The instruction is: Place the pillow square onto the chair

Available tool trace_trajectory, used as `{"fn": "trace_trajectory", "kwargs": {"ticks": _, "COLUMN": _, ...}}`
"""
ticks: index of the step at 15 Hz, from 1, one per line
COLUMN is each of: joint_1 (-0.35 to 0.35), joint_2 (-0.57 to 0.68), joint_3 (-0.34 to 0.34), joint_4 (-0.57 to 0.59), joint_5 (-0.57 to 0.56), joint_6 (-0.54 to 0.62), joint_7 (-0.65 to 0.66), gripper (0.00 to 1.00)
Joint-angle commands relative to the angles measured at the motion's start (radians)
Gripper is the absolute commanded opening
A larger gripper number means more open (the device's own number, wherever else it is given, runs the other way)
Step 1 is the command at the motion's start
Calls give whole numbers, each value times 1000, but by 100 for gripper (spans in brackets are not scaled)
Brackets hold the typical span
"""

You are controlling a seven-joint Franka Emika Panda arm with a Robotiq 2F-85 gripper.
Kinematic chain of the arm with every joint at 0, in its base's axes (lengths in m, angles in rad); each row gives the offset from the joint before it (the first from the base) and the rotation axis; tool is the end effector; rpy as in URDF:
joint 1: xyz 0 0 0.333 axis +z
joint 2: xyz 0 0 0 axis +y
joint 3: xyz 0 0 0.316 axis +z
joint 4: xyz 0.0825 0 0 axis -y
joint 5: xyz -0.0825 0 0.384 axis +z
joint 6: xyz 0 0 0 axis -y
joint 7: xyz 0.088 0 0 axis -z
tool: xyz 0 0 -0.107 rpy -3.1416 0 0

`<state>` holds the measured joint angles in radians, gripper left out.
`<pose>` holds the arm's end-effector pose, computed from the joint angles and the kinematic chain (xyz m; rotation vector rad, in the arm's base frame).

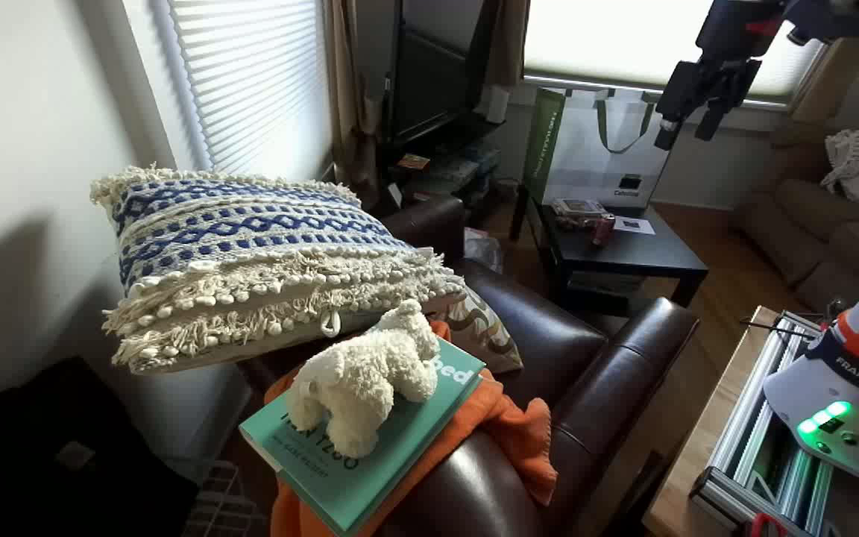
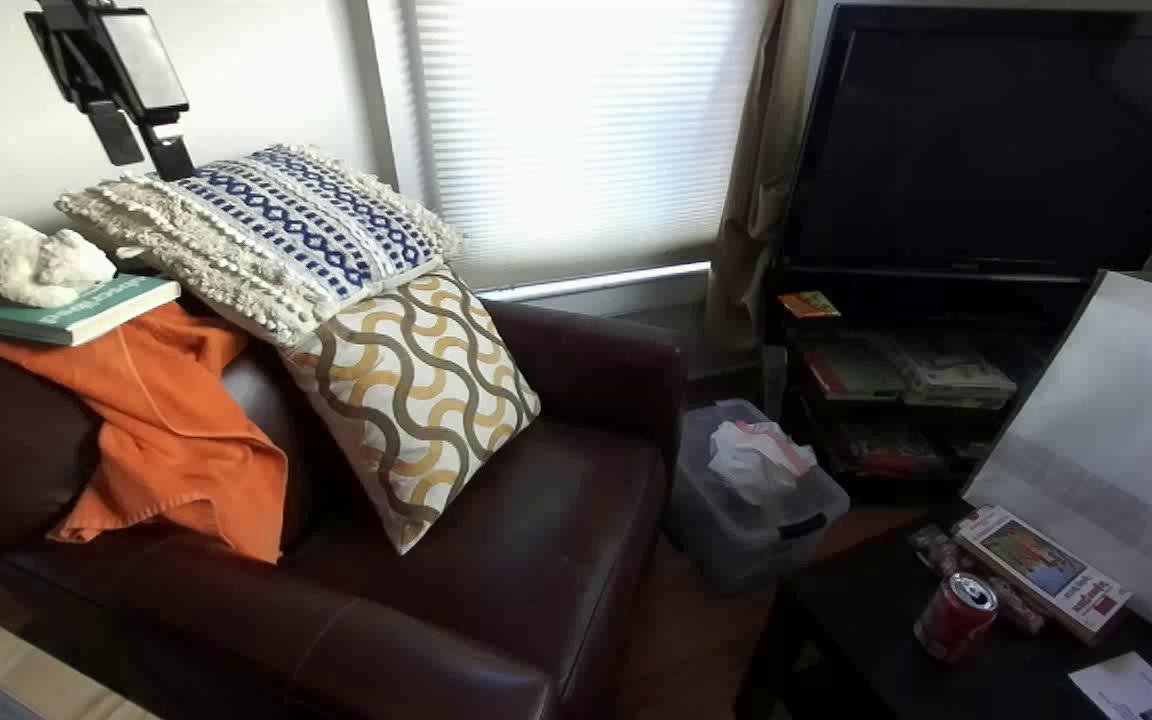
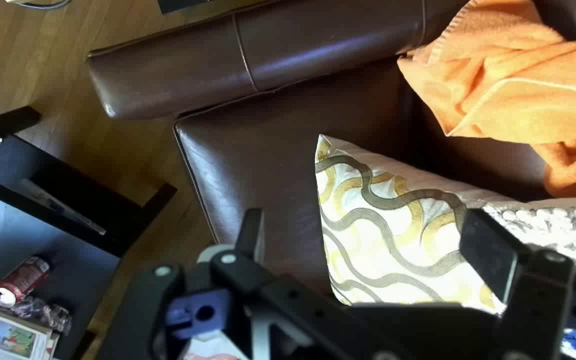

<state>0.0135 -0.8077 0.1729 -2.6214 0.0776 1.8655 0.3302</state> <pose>0.3096 0.0678 0.4923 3.0844 -0.3323 0.0865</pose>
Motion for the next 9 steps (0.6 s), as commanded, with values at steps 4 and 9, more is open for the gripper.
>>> {"fn": "trace_trajectory", "kwargs": {"ticks": 4, "joint_1": 0, "joint_2": 1, "joint_3": -1, "joint_4": 2, "joint_5": -1, "joint_6": -2, "joint_7": 0, "gripper": 100}}
{"fn": "trace_trajectory", "kwargs": {"ticks": 9, "joint_1": 8, "joint_2": 152, "joint_3": -180, "joint_4": 121, "joint_5": 23, "joint_6": 3, "joint_7": -273, "gripper": 100}}
